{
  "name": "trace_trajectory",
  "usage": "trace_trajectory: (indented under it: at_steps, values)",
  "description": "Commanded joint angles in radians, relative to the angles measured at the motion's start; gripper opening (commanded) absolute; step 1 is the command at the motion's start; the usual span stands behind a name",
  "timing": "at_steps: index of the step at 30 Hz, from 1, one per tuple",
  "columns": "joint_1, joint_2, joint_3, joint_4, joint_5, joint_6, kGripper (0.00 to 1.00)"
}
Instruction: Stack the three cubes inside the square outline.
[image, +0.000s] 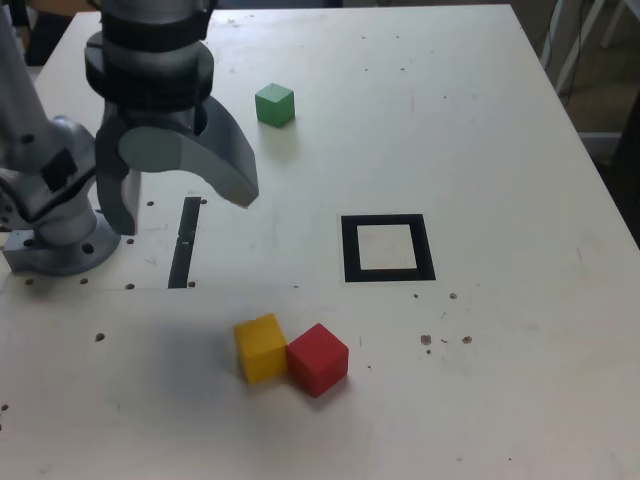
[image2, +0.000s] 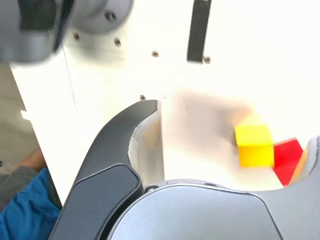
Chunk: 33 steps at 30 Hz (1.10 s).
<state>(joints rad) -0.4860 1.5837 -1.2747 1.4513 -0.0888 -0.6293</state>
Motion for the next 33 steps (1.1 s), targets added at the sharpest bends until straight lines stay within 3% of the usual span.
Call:
trace_trajectory:
  at_steps: [1, 16, 26, 33]
  values:
    - [-0.032, 0.022, -0.033, 0.008, 0.001, -0.042, 1.0]
    - [-0.116, 0.21, -0.213, -0.003, -0.034, -0.327, 0.99]
    - [-0.14, 0.277, -0.275, -0.009, -0.035, -0.301, 0.99]
    - [-0.141, 0.318, -0.275, -0.083, -0.018, -0.31, 0.99]
